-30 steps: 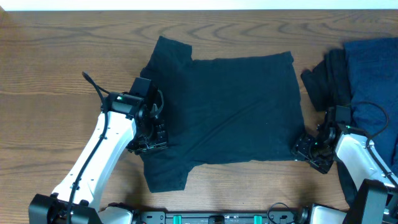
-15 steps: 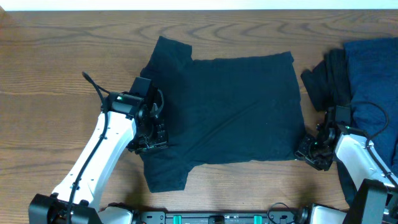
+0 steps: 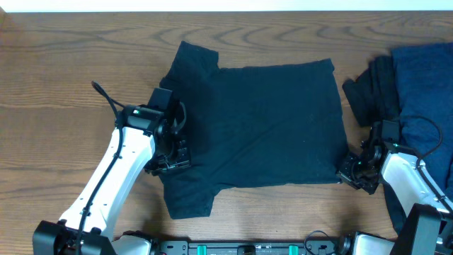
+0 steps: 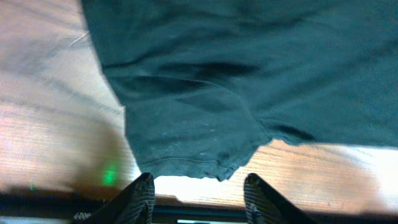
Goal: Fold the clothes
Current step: 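Hold both lower hem corners and pull the left gripper toward the front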
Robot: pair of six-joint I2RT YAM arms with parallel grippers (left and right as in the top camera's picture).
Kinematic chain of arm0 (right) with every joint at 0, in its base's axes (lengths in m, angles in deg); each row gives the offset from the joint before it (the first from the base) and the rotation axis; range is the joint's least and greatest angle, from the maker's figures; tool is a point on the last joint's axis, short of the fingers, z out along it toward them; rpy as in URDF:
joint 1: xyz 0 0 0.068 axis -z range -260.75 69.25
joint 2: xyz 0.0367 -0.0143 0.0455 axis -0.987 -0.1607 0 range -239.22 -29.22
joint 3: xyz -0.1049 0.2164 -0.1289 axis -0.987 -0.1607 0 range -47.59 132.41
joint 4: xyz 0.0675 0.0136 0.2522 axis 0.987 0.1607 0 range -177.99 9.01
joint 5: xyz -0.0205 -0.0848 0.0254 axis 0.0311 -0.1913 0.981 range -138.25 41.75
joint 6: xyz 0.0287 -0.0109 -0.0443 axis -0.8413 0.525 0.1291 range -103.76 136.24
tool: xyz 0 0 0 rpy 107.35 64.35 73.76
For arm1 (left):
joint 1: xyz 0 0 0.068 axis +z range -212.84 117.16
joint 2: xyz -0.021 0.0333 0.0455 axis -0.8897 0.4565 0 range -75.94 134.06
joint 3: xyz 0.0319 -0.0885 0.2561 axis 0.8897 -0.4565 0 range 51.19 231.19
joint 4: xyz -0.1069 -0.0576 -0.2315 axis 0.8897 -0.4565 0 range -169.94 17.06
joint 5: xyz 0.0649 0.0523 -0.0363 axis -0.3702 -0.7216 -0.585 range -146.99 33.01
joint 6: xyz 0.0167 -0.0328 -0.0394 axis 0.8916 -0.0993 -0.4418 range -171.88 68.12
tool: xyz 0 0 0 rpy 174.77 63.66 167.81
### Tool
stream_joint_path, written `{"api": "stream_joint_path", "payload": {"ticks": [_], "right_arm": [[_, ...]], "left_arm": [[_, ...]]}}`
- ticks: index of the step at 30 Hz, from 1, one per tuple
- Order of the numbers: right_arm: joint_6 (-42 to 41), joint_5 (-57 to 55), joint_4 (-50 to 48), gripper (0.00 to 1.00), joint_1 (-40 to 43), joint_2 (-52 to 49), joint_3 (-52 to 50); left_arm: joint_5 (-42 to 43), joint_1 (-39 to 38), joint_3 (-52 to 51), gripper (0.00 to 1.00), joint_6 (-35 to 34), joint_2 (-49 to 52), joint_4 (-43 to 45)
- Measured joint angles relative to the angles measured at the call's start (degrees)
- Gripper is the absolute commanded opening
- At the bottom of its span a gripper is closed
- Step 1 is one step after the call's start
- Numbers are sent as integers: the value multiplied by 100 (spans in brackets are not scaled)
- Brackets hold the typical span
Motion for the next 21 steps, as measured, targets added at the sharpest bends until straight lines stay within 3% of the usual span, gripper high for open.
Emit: {"api": "stream_joint_path", "payload": {"ticks": [2, 8, 21], "right_arm": [[0, -7, 0, 1, 0, 0, 0], [2, -46, 0, 1, 0, 0, 0], [2, -68, -2, 1, 0, 0, 0]], "left_arm": [[-116, 2, -111, 52, -286, 0, -13], [-254, 2, -855, 69, -935, 0, 153], [42, 2, -2214, 70, -1482, -4, 1027]]}}
